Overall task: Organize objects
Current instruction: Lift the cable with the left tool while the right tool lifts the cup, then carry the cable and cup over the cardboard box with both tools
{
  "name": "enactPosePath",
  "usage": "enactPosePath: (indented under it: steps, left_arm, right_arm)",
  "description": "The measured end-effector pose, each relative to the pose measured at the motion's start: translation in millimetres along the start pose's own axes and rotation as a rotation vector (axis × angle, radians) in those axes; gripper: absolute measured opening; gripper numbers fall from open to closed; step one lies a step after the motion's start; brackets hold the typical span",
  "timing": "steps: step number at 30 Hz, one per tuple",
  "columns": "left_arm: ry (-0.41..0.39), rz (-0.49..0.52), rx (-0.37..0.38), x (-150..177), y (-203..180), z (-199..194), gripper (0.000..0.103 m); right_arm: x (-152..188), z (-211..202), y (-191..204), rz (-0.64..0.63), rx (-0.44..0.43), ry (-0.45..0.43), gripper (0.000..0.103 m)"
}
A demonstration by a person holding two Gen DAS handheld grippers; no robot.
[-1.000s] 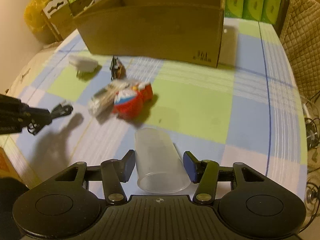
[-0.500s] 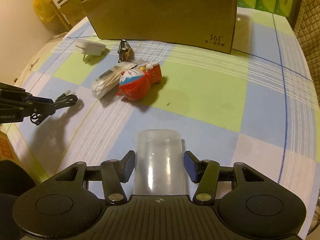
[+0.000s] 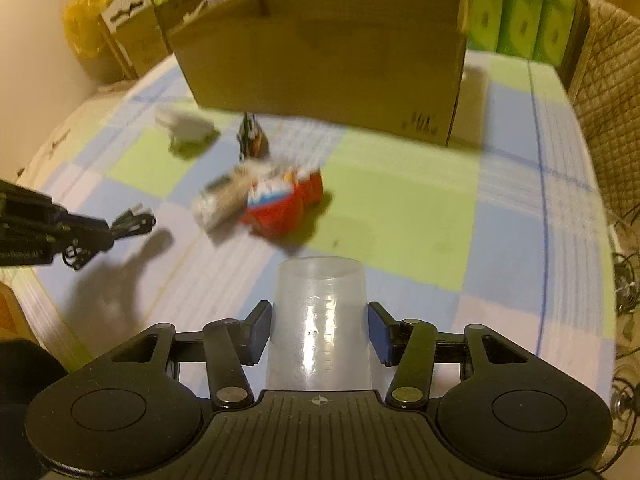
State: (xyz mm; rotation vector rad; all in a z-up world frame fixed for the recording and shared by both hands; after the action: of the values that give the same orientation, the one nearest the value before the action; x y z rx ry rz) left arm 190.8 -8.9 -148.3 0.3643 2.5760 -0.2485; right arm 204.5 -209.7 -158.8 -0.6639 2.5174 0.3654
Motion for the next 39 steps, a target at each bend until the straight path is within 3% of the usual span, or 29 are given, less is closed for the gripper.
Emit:
enactPosePath:
  steps: [8, 22, 31, 39]
  left_arm:
    - [-0.055, 0.018, -0.017, -26, -2, -28, 0.01]
    - [-0.162, 0.06, -0.008, -114, -10, -84, 0.01]
    - [-0.209, 0.085, -0.02, -172, -8, -102, 0.01]
    - [-0.218, 0.083, -0.029, -195, -3, -97, 0.01]
  right_arm:
    - [-30, -33, 6, 0.013, 0.0, -0.061, 0.048]
    - [-106, -80, 20, -0.001, -0.034, -0.149, 0.048]
    - [-161, -88, 14, -0.023, -0.014, -0.177, 0.048]
    - [-186, -83, 7, -0.023, 0.001, -0.182, 0.048]
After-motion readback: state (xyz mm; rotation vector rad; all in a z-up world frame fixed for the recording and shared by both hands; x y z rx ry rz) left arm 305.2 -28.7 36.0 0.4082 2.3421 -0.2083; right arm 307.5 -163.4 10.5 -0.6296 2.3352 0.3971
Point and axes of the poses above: each gripper's, at about its wrist camera, not at the fingertips, and z roughly the way its jaws point, y to its left, x to its underside, the point moved 10 cm from there along z, roughly the way its jaws point, and after that the axes turned 1 degree about -y, right-handed, at the moved point
